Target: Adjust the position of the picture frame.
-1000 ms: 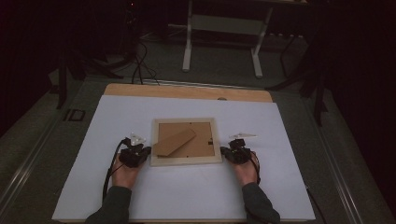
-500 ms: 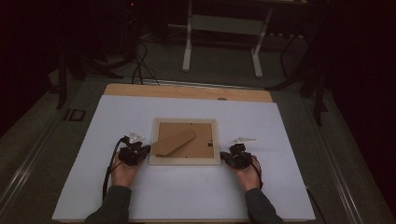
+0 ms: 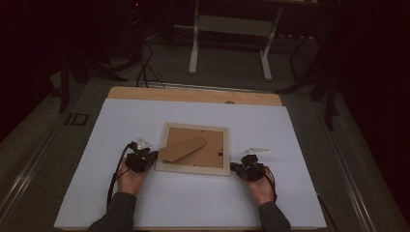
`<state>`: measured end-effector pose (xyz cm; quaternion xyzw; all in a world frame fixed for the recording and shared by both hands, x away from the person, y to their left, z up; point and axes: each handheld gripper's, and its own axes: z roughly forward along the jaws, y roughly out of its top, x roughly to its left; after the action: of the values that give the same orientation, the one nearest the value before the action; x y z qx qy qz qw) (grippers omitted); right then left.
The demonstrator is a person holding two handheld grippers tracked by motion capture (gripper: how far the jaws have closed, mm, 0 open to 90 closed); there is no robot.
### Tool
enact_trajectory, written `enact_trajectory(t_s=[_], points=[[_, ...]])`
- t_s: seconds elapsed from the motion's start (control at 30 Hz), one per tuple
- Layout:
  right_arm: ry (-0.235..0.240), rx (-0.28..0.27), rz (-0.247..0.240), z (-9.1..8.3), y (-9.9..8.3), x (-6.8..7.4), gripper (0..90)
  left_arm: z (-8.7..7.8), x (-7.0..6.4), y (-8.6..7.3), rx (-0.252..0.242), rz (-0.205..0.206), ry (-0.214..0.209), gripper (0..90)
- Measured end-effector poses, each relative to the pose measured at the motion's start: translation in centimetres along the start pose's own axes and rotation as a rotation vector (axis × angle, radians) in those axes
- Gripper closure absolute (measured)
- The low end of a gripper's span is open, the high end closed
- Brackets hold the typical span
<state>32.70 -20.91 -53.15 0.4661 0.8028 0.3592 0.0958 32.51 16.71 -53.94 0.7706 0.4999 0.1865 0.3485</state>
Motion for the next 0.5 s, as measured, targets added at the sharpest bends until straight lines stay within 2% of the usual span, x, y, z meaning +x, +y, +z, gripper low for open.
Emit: enact_trajectory(t_s=[0.13,0.3,0.5], points=[[-0.022,-0.006,0.014,-0.4,-0.2,-0.7,90.0,-0.1,-1.0,0.0,0.011,0.018,-0.008,90.0],[-0.006,-0.013,0.025,-0.6,-0.4,-1.4,90.0,-0.4,-1.5,-0.3,0.017,0.01,-0.034,90.0],[-0.004,-0.033,0.041,-0.7,-0.5,-2.2,90.0,-0.6,-2.1,-0.5,0.017,0.029,-0.042,90.0]])
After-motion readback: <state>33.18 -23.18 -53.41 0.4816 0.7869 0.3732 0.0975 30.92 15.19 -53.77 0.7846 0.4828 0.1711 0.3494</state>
